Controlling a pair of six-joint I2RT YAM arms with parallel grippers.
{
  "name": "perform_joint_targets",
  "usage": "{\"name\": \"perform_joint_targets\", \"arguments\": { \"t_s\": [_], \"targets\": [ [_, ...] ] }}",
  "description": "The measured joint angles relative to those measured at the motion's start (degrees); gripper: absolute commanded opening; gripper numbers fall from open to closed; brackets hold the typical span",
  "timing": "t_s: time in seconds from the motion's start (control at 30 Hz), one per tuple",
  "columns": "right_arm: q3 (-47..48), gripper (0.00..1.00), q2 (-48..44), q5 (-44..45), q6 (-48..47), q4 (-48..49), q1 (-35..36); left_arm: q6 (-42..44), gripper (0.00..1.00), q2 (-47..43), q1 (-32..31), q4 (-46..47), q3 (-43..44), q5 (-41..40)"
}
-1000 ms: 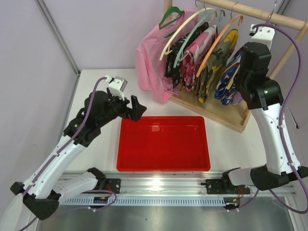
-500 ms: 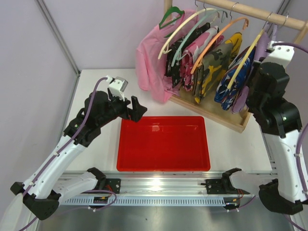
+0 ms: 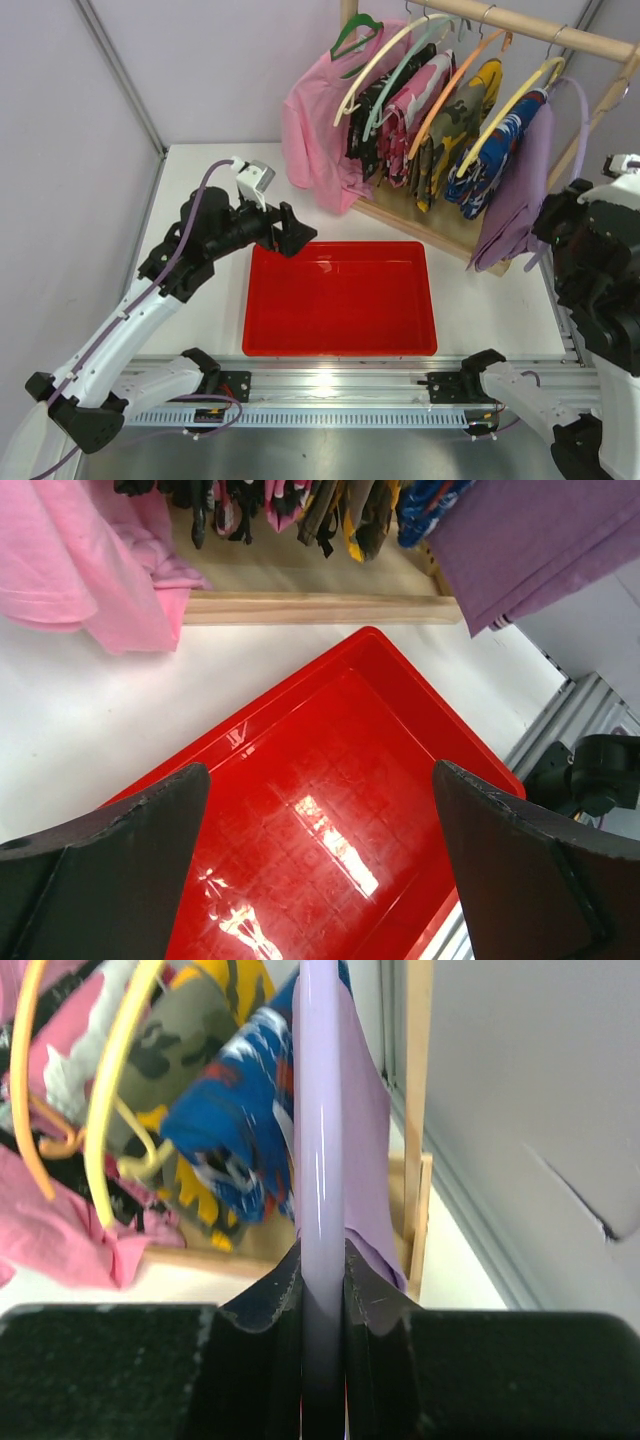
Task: Remove the trousers from the hanger
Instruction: Grab a hanger with trousers on it with the right arm, then pass the hanger from the right arm to the left
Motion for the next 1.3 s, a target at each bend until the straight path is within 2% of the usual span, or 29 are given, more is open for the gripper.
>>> {"name": "perform_joint_targets", "arguments": {
  "t_s": [0.17,0.3,0.8,1.03,1.13,1.3],
  "targets": [
    [-0.79,0.00,-4.57,-2.34,3.61,-7.67,0.02,-0.09,1.00,1.38,-0.17,-0.02,0.48,1.88],
    [-0.81,0.00,-7.37,-7.72,4.96,-12.59,0.00,0.13,0.99,2.75,-0.70,-0.02,1.95,3.30],
    [0.98,0.00,-13.81,-41.53,-3.10,-23.96,-5.31,3.37,0.99,5.68,-5.05,5.18,3.28,9.94],
    [1.77,0.00,-14.16,-57.81,-4.98,-20.85,-6.08,5.88,0.99,7.63,-8.31,9.40,3.30,12.85],
    [1.68,0.00,-13.94,-62.14,-4.72,-18.56,-6.86,6.54,1.00,8.04,-8.39,11.08,3.30,14.51],
    [-1.40,0.00,-12.87,-70.40,-2.45,-8.98,-7.21,8.68,0.99,6.91,-8.41,16.35,2.82,16.87]
  ]
}}
